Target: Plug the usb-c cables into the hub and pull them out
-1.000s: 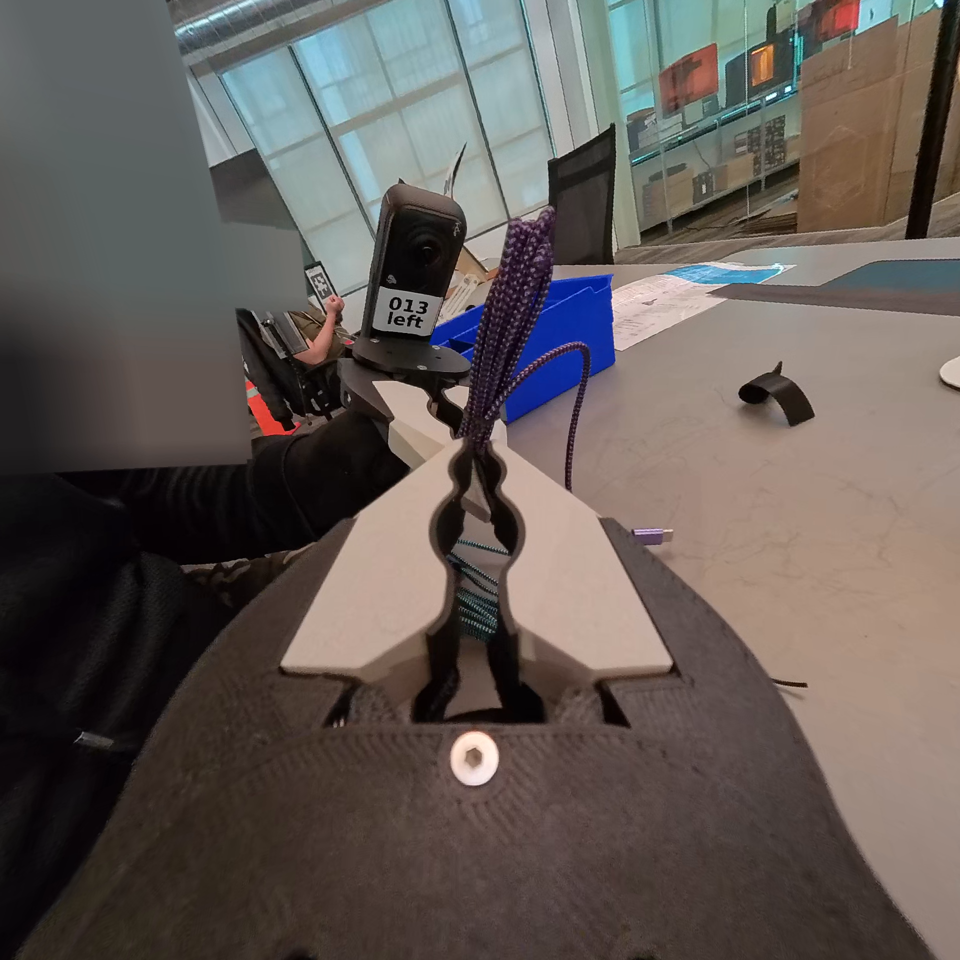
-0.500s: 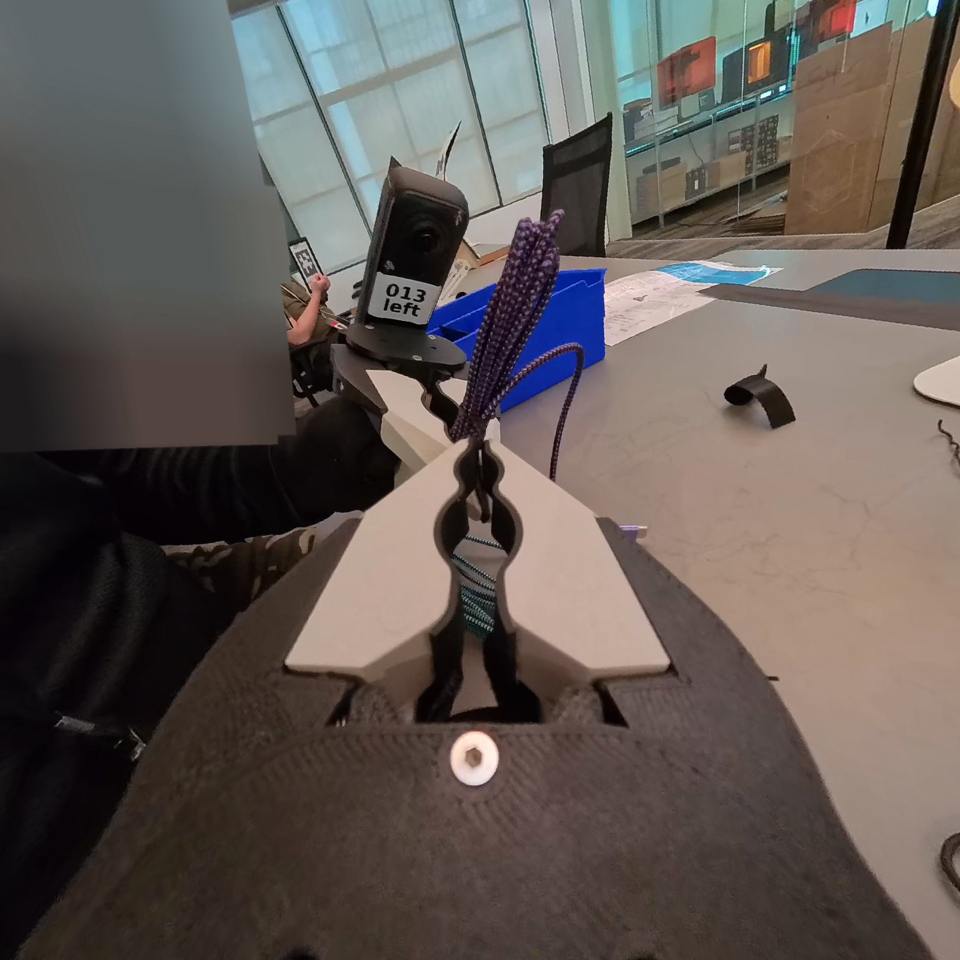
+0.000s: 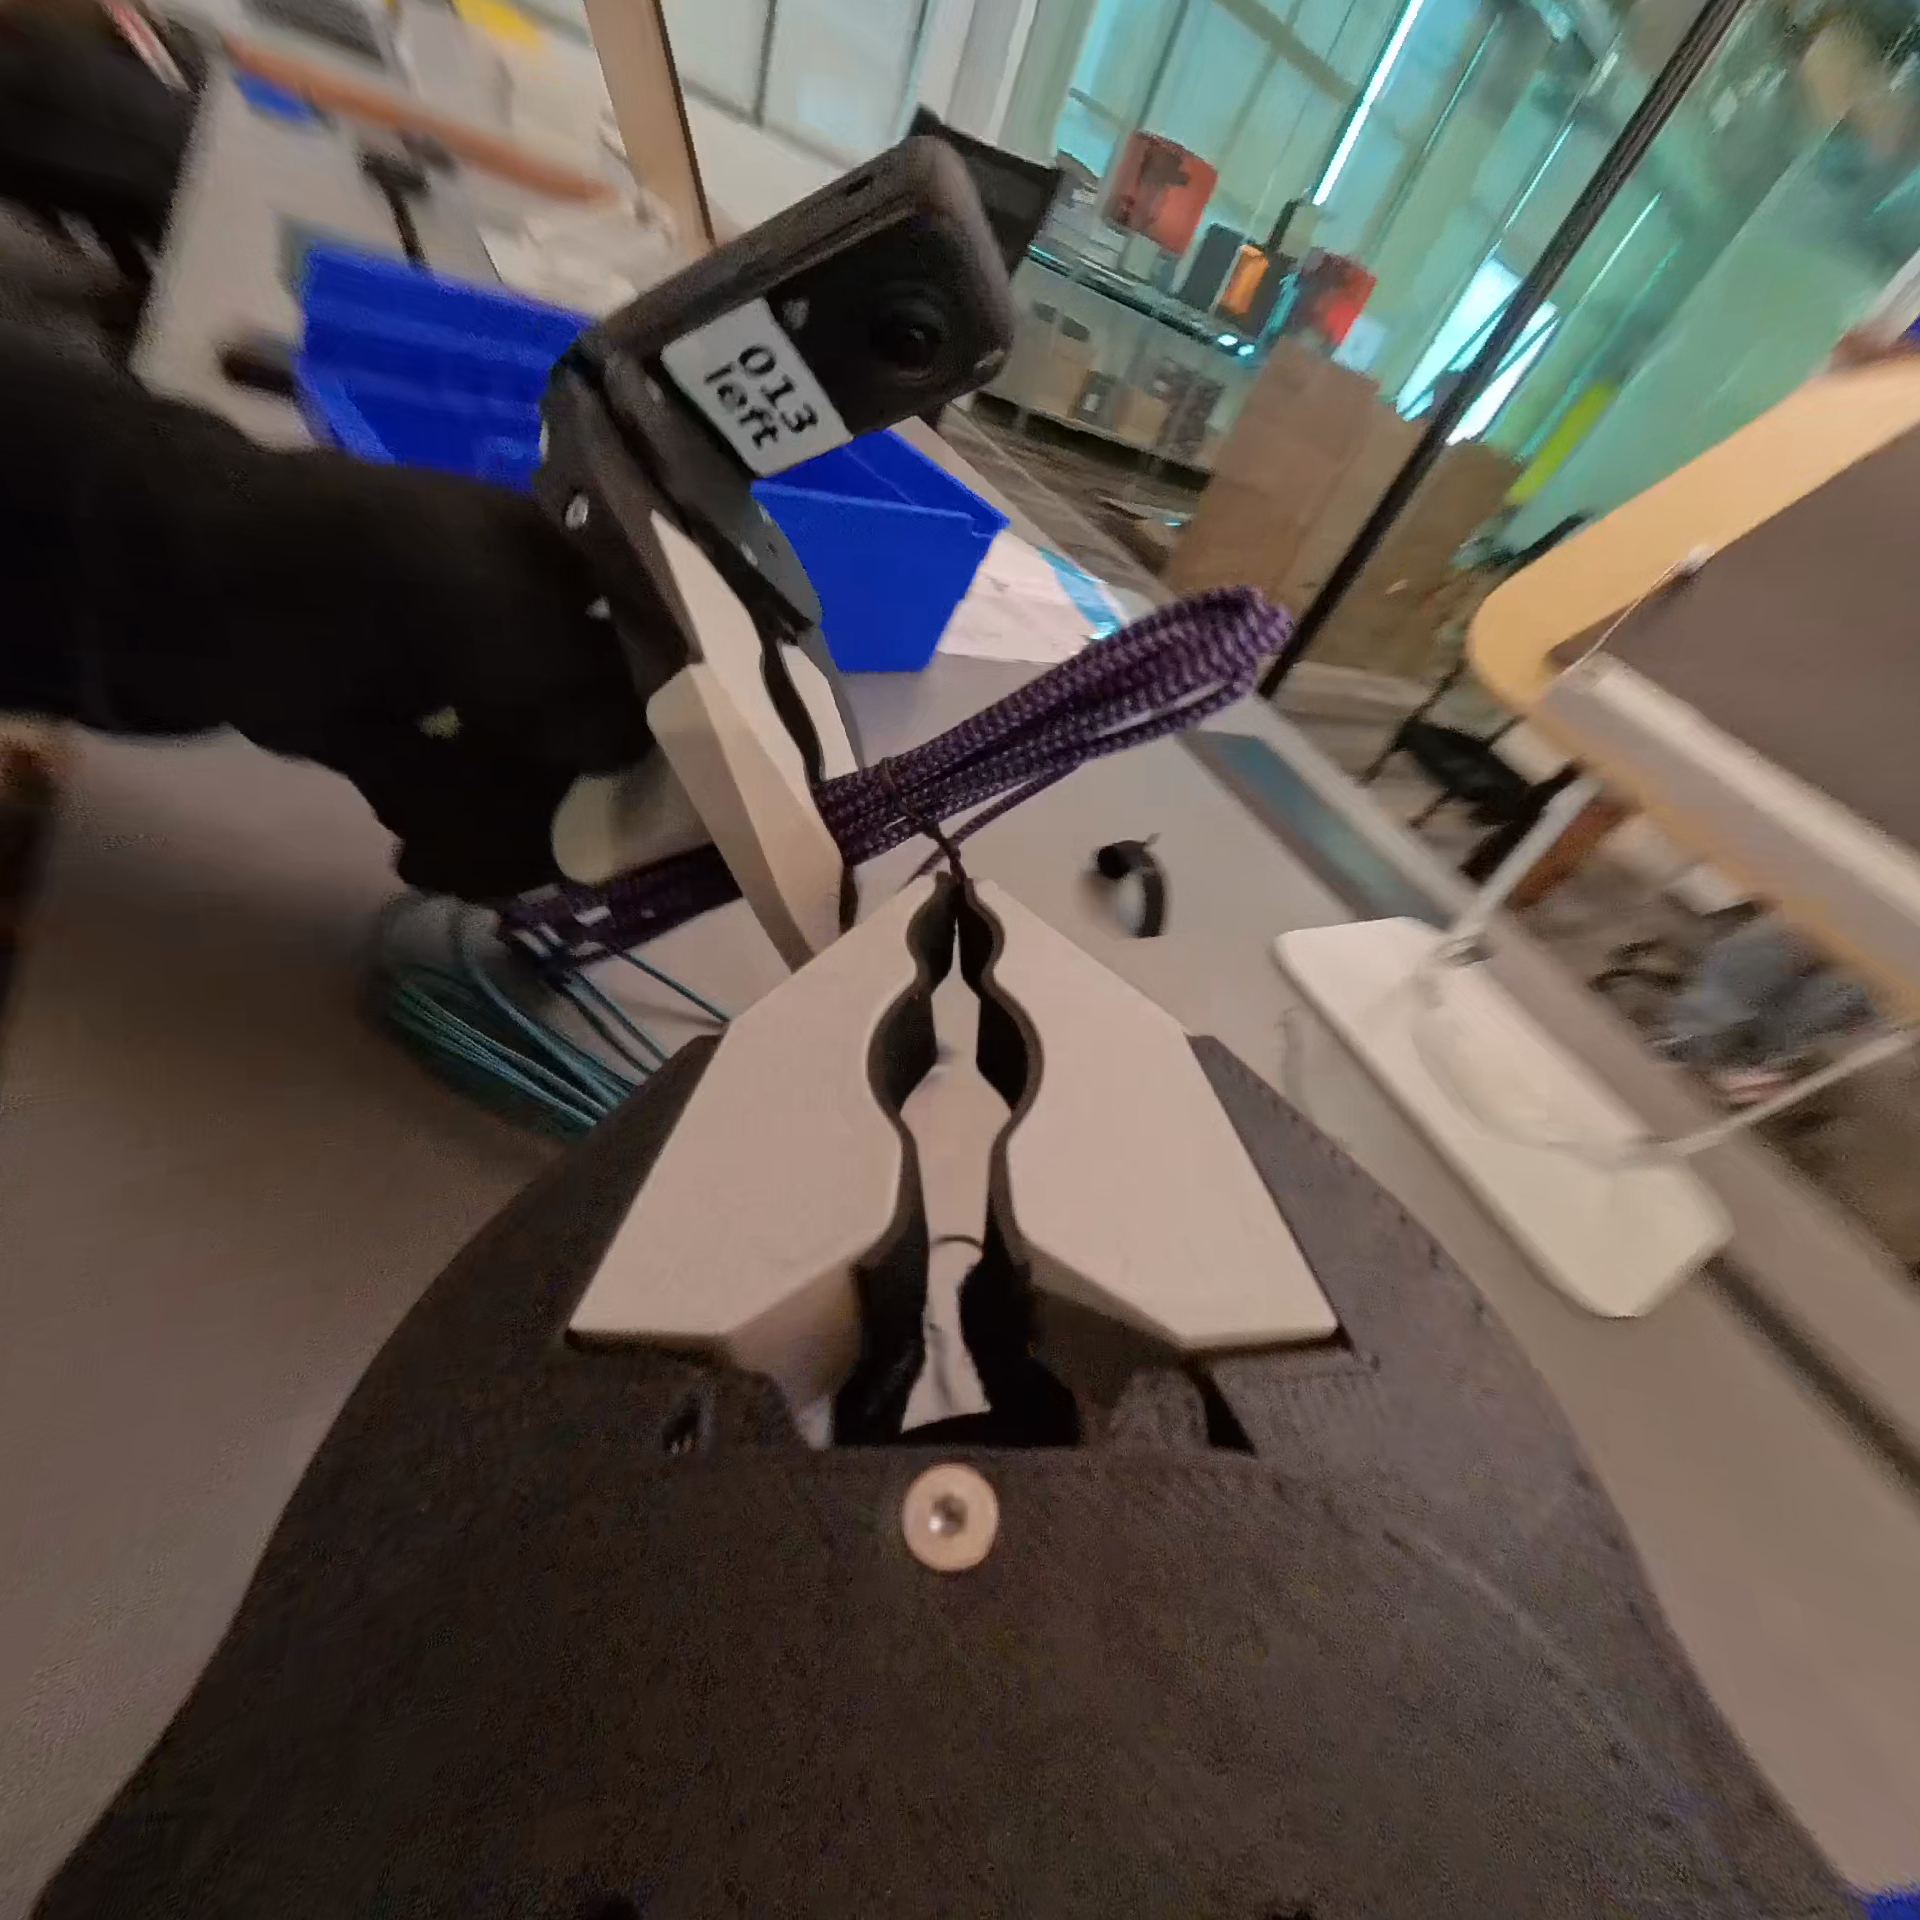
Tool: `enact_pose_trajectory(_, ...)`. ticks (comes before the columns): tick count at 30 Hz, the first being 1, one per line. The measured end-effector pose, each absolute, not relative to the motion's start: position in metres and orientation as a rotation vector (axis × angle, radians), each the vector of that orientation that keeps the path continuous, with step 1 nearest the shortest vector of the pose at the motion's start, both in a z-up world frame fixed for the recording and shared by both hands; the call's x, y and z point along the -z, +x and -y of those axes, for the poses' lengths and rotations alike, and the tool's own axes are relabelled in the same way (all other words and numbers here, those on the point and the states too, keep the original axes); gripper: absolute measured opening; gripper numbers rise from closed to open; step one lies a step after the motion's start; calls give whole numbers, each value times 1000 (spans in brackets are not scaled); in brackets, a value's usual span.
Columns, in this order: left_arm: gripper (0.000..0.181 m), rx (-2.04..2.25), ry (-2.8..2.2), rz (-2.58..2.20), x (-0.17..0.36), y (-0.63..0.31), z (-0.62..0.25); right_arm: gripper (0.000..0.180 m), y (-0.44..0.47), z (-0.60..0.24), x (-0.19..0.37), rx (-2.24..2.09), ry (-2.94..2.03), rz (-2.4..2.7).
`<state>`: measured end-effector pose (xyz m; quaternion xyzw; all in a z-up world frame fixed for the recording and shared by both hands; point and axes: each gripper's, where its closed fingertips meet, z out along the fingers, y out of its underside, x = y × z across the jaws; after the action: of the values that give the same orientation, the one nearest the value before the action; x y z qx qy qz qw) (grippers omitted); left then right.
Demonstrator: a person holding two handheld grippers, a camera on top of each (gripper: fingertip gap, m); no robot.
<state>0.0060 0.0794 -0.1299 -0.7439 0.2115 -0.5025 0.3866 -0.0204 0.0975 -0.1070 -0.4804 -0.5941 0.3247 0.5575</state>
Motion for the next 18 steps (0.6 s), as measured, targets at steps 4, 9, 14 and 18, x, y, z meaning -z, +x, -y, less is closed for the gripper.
enact_pose_trajectory(4,0,1371,-1901,-544,130,10,-74,0,-19,-101,103,-360,-949,1481)
enact_pose_trajectory(9,0,1433,-1876,-555,124,13,-69,0,-18,-96,89,-215,-823,1471)
enact_pose_trajectory(14,0,1311,-1905,-552,131,2,-75,0,-5,-115,77,-789,-1112,1244)
enact_pose_trajectory(18,0,1301,-1906,-559,132,4,-73,3,-5,-104,86,-1088,-1186,1258)
